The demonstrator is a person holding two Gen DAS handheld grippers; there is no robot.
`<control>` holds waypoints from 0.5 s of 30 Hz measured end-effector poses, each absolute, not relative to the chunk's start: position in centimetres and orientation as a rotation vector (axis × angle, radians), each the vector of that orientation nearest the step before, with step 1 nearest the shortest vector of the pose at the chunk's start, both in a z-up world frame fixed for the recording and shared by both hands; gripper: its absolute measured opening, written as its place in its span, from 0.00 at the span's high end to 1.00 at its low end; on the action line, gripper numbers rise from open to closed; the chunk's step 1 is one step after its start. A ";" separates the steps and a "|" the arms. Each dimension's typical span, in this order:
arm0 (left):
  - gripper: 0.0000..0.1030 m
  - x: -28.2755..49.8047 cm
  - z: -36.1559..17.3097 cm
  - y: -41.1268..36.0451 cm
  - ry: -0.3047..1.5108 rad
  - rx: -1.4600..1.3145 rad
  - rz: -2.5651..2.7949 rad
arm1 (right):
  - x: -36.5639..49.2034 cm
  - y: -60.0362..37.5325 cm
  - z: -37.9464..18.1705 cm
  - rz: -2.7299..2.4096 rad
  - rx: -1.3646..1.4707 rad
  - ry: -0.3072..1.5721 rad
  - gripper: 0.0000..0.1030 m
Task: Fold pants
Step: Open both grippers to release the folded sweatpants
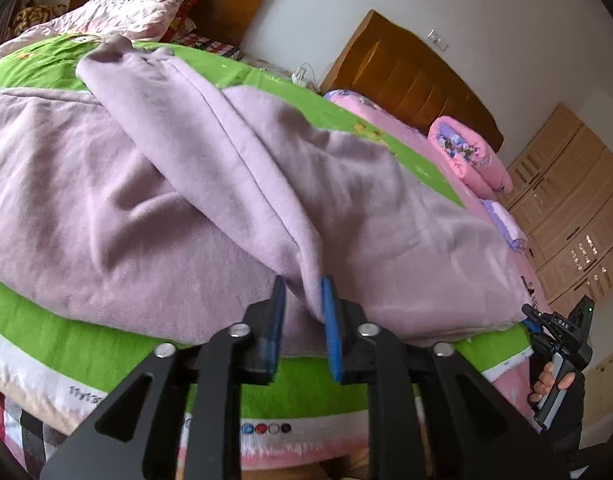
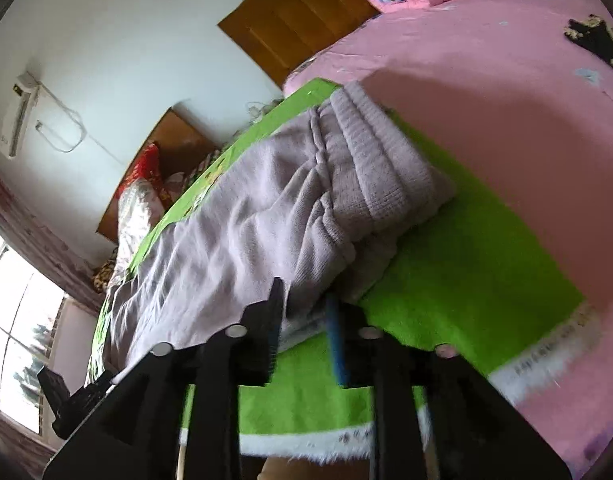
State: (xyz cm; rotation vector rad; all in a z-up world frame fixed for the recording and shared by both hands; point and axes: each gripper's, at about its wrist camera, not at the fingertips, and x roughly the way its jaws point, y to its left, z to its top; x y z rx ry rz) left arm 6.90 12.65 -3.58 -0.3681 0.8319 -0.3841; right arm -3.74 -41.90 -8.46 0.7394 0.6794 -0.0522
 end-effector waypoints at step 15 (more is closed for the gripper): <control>0.27 11.8 -1.6 2.2 0.922 -0.078 -0.493 | 4.2 -21.1 -5.5 0.206 0.025 0.802 0.36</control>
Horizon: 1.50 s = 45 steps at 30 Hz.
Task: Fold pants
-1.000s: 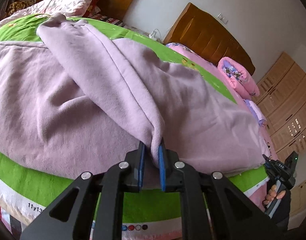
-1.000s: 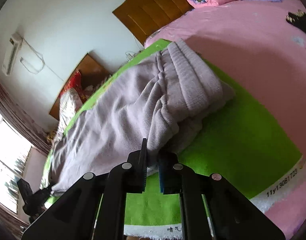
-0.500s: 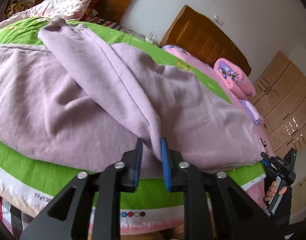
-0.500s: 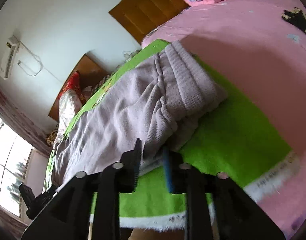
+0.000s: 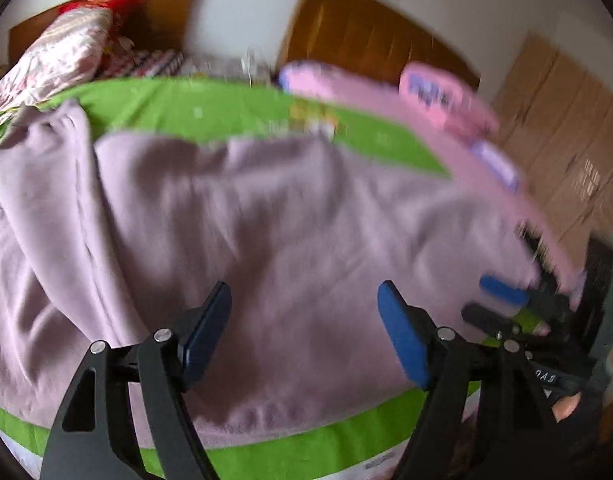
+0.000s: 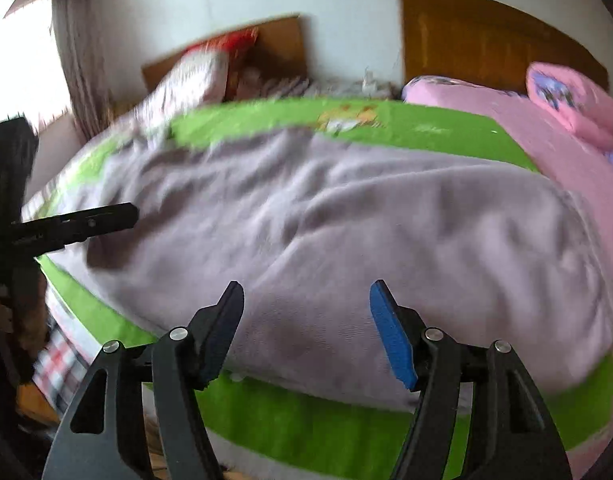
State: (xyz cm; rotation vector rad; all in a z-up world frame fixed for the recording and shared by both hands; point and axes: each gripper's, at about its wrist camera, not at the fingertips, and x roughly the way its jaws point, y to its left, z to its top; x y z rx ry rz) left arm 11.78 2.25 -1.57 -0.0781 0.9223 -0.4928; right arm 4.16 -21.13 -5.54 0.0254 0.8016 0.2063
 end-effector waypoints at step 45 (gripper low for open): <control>0.02 9.2 0.7 28.0 0.754 -0.324 0.115 | 3.0 -14.3 3.4 0.627 -0.068 0.607 0.16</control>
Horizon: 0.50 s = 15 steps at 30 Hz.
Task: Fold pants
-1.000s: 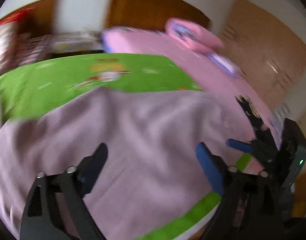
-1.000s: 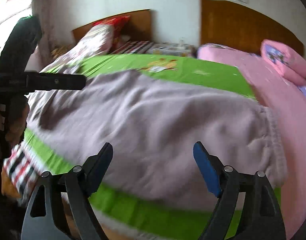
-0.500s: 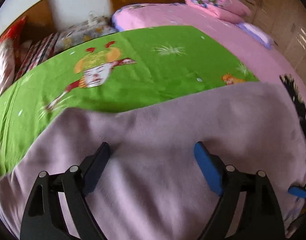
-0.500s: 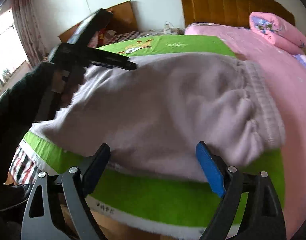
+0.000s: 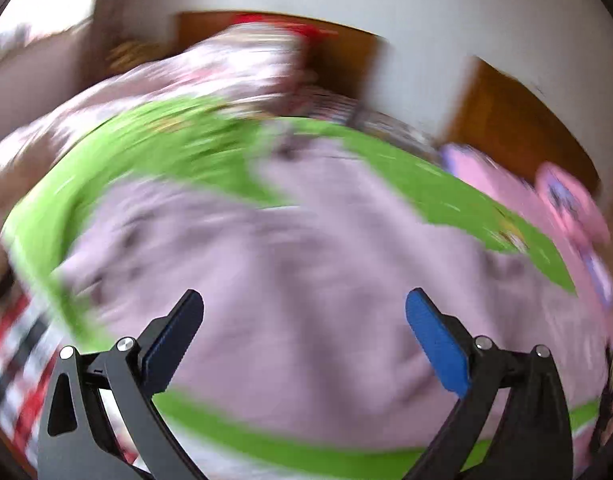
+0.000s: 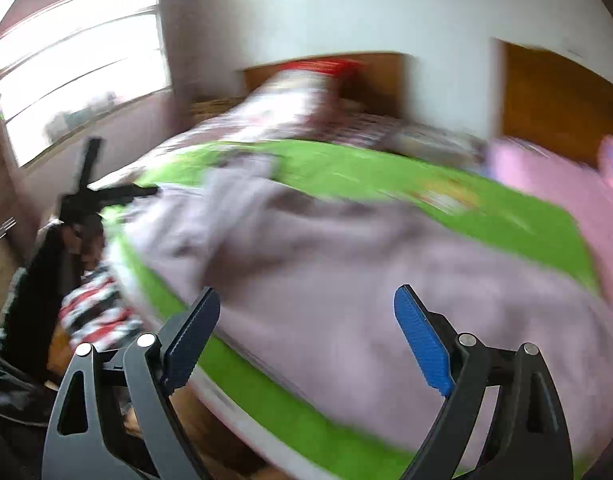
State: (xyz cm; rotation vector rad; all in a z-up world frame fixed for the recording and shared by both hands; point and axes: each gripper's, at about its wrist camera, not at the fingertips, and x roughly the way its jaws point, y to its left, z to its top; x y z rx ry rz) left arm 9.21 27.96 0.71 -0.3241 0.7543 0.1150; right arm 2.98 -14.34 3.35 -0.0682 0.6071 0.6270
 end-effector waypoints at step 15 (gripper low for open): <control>0.18 4.0 -5.8 42.4 0.624 -0.841 0.271 | 25.7 25.2 2.4 1.351 -0.437 0.847 0.46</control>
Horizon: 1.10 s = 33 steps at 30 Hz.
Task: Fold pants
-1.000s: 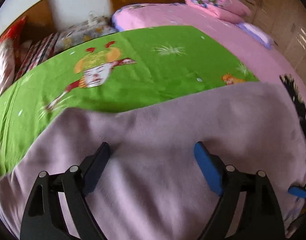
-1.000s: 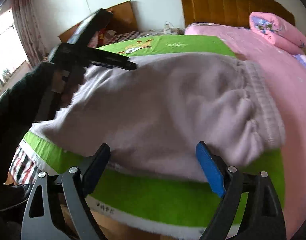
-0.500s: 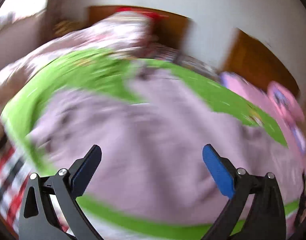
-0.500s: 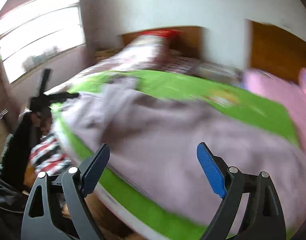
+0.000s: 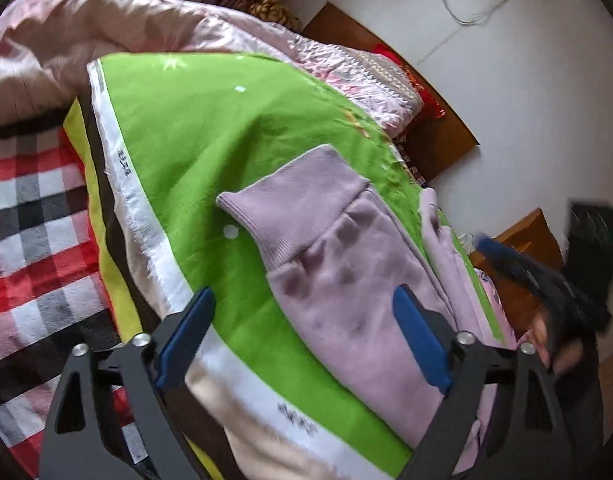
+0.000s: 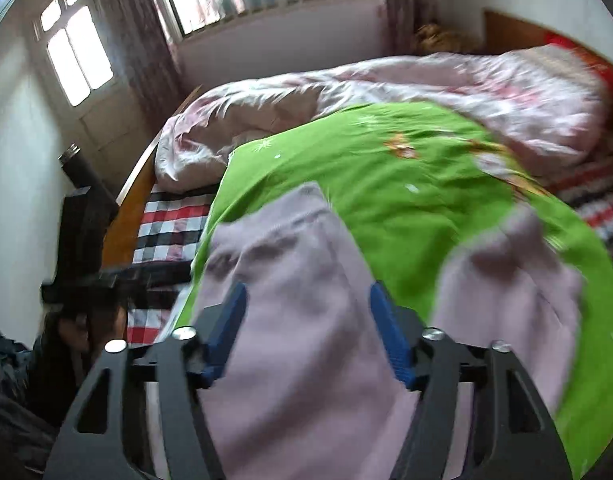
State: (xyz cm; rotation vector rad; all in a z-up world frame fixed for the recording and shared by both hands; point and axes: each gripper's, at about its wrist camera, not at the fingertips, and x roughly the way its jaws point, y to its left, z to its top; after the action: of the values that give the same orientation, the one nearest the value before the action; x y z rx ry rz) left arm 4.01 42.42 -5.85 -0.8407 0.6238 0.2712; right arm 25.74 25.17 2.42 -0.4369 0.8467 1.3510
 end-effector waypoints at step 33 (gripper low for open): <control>0.45 8.4 -6.1 45.8 0.692 -0.673 0.490 | 27.9 39.3 -2.5 1.332 -0.657 0.887 0.54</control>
State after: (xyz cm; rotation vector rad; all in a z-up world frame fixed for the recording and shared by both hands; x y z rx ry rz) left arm 8.44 45.81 -6.13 -0.6733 0.6919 0.4903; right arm 27.90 39.29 -2.50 -0.6573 0.8868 1.3322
